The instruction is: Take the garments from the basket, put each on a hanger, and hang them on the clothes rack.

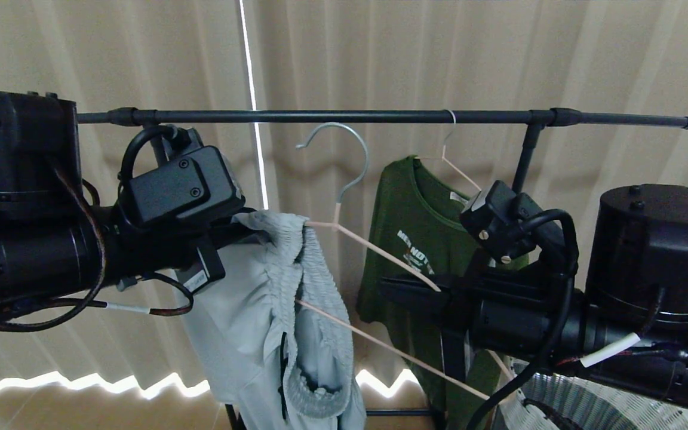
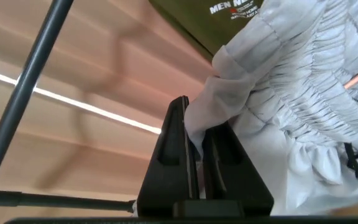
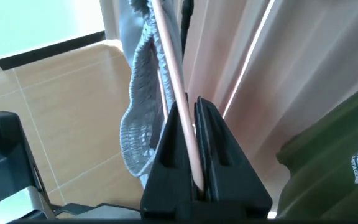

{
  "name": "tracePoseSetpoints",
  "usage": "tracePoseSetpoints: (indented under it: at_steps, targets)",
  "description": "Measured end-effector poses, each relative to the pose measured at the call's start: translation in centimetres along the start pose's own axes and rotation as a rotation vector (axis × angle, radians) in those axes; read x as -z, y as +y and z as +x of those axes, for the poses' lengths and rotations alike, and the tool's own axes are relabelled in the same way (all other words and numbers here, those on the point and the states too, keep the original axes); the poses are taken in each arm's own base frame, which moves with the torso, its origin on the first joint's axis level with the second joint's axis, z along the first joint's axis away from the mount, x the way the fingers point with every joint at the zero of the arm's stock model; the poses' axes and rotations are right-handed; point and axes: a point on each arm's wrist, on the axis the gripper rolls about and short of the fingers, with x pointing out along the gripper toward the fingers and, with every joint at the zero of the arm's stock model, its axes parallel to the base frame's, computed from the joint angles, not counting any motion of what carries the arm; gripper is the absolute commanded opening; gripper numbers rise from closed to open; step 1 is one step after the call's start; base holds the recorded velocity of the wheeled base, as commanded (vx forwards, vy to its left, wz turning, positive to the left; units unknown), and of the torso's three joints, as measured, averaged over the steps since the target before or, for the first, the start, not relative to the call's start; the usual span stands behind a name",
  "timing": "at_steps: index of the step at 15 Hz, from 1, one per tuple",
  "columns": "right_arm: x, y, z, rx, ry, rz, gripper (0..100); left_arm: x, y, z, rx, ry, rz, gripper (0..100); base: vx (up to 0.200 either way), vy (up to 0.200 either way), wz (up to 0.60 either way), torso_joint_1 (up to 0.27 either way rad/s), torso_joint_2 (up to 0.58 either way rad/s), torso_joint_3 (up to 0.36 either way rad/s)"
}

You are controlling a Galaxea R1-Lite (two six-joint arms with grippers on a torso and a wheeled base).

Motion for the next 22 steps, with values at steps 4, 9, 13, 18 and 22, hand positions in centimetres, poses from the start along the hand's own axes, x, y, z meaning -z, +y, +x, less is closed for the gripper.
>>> tracePoseSetpoints:
  at_steps: [4, 9, 13, 18, 22]
  targets:
    - [-0.3, 0.0, -0.3, 0.002, -0.011, -0.005, 100, 0.3, -0.2, 0.0, -0.007, 0.009, -0.005, 0, 0.0, 0.0, 0.0, 0.0, 0.0, 0.0]
    - [-0.8, -1.1, -0.4, 0.085, -0.053, 0.001, 100, 1.7, 0.9, -0.1, -0.245, 0.12, -0.022, 0, 0.0, 0.0, 0.0, 0.0, 0.0, 0.0]
    - [-0.6, -1.7, -0.3, 0.139, -0.061, 0.004, 100, 2.6, 1.2, -0.4, -0.413, 0.266, -0.196, 0, 0.0, 0.0, 0.0, 0.0, 0.0, 0.0]
    - [-0.1, -1.8, 0.1, 0.168, -0.038, -0.018, 100, 1.9, 1.5, -0.2, -0.591, 0.251, -0.571, 0, 0.0, 0.0, 0.0, 0.0, 0.0, 0.0]
    - [0.3, -1.8, 0.3, 0.165, -0.022, -0.016, 100, 0.3, 2.0, 0.2, -0.598, 0.137, -0.743, 0, 0.0, 0.0, 0.0, 0.0, 0.0, 0.0]
